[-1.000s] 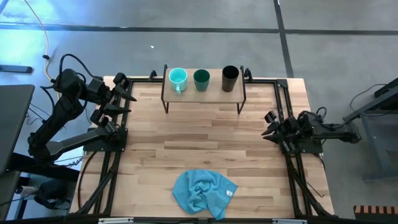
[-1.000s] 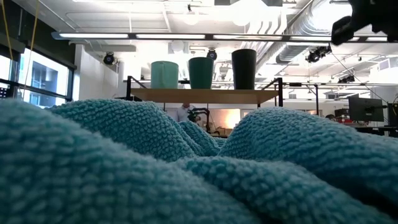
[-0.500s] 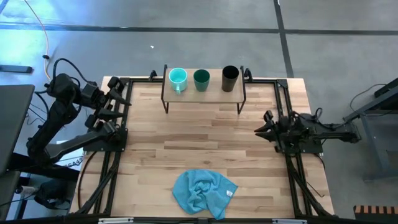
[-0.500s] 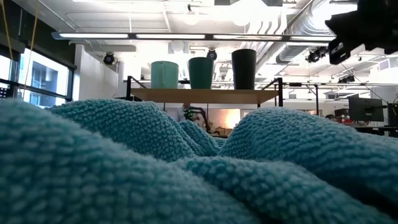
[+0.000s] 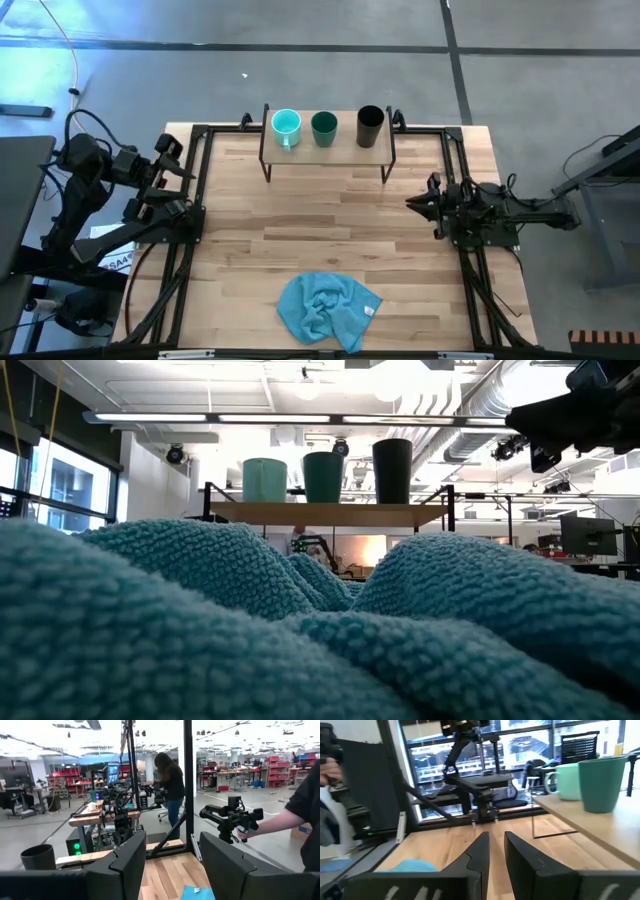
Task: Stack small to large cups/mugs on shelf
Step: Return to Home Position
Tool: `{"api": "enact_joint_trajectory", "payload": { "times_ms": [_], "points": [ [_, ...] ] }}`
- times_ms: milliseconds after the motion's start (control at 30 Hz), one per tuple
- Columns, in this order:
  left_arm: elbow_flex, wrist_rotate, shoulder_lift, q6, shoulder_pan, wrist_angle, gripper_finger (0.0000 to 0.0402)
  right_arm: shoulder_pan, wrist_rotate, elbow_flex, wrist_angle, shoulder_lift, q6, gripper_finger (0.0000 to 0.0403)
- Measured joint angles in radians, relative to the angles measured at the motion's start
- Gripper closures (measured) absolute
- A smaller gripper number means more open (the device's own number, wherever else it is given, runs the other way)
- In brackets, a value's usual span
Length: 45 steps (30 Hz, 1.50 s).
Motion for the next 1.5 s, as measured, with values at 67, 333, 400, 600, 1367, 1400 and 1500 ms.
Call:
{"api": "enact_joint_trajectory", "payload": {
  "times_ms": [67,333,400,600,1367,1400,1500],
  "points": [
    [-0.004,0.0,-0.016,0.0,0.0,0.0,0.0227,0.0,0.009,0.0,-0.001,0.0,-0.009,0.0353],
    [-0.024,0.0,-0.064,-0.03,0.0,0.0,0.0227,0.0,0.024,0.0,-0.06,0.0,-0.003,0.0353],
    [-0.024,0.0,-0.066,-0.03,0.0,0.001,0.0227,0.0,0.025,0.0,-0.061,0.0,-0.007,0.0353],
    [-0.024,0.0,-0.067,-0.03,0.0,-0.027,0.0227,0.0,0.028,0.0,-0.09,0.0,0.004,0.0353],
    [-0.361,-0.496,-0.218,-0.236,0.0,0.204,0.0227,0.0,0.092,0.0,-0.075,0.0,0.006,0.0353],
    [-0.383,-0.524,-0.22,-0.244,0.0,0.219,0.0227,0.0,0.099,0.0,-0.075,0.0,0.008,0.0353],
    [-0.438,-0.592,-0.22,-0.254,0.0,0.268,0.0227,0.0,0.102,0.0,-0.075,0.0,0.016,0.0353]
  ]
}}
